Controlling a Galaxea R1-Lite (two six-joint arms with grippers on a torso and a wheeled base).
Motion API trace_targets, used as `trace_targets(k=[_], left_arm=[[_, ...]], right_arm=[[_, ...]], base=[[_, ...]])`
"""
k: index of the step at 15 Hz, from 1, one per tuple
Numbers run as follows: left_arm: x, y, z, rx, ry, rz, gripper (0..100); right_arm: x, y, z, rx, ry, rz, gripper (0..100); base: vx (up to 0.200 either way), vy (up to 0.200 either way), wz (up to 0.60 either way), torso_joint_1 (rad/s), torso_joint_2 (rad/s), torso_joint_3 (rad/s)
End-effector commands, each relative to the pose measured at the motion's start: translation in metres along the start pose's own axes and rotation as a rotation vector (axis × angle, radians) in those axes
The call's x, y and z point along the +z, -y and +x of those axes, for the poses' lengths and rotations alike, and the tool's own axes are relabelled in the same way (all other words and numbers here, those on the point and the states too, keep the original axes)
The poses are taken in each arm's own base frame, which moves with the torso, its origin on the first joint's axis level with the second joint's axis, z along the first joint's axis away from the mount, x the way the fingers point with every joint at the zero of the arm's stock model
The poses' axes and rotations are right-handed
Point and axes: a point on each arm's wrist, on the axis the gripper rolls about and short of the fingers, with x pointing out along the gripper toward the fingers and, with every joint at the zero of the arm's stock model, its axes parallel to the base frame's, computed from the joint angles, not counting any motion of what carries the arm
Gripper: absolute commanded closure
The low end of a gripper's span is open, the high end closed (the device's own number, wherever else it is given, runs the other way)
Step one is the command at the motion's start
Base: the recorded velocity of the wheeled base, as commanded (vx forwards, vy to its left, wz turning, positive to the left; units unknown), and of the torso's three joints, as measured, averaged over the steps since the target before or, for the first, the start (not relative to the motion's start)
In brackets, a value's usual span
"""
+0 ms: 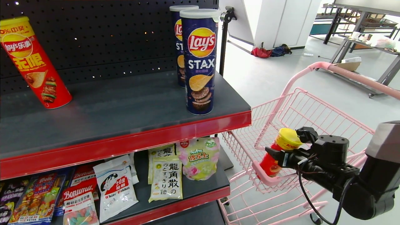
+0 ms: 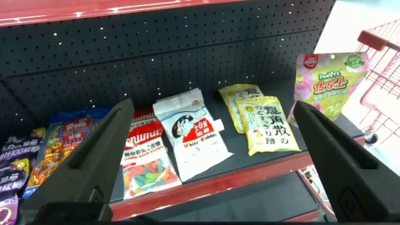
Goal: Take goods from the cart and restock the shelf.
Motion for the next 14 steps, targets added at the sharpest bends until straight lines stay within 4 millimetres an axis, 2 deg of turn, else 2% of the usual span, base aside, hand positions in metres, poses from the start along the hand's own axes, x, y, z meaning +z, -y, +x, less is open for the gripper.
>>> trace_targets(k=[1, 4, 6, 8, 9, 10, 11, 12, 13, 14], left_arm=[[0.0, 0.0, 0.0, 0.001, 0.0, 0.001, 0], [0.0, 0.0, 0.0, 0.001, 0.0, 0.002, 0], [0.0, 0.0, 0.0, 0.001, 0.0, 0.002, 0], [0.0, 0.0, 0.0, 0.001, 0.0, 0.002, 0], [0.0, 0.0, 0.0, 0.001, 0.0, 0.002, 0], [0.0, 0.0, 0.0, 0.001, 0.0, 0.002, 0], [0.0, 0.0, 0.0, 0.001, 0.0, 0.002, 0], [0.0, 0.0, 0.0, 0.001, 0.0, 0.002, 0], [0.0, 0.0, 0.0, 0.001, 0.0, 0.001, 0], [0.0, 0.0, 0.0, 0.001, 0.0, 0.001, 0]], right_arm=[[-0.003, -0.001, 0.001, -0.002, -0.004, 0.0, 100], [-0.004, -0.001, 0.001, -0.011, -0.005, 0.0, 100], [0.007, -0.001, 0.001, -0.045, 0.068, -0.005, 100], [0.048, -0.001, -0.001, -0.058, 0.205, -0.066, 100], [0.068, 0.0, -0.005, -0.069, 0.237, -0.103, 100], [0.097, -0.002, -0.012, -0.077, 0.279, -0.121, 100], [0.115, -0.002, -0.019, -0.085, 0.289, -0.122, 100], [0.147, -0.006, -0.041, -0.101, 0.284, -0.131, 100], [0.167, -0.012, -0.066, -0.104, 0.272, -0.133, 100], [0.176, -0.016, -0.084, -0.103, 0.258, -0.134, 100]], base=[[0.0, 0.0, 0.0, 0.0, 0.0, 0.0], [0.0, 0.0, 0.0, 0.0, 0.0, 0.0], [0.0, 0.0, 0.0, 0.0, 0.0, 0.0], [0.0, 0.0, 0.0, 0.0, 0.0, 0.0], [0.0, 0.0, 0.0, 0.0, 0.0, 0.0], [0.0, 0.0, 0.0, 0.0, 0.0, 0.0], [0.0, 0.0, 0.0, 0.0, 0.0, 0.0], [0.0, 0.0, 0.0, 0.0, 0.0, 0.0], [0.0, 0.0, 0.0, 0.0, 0.0, 0.0], [0.0, 0.0, 0.0, 0.0, 0.0, 0.0]])
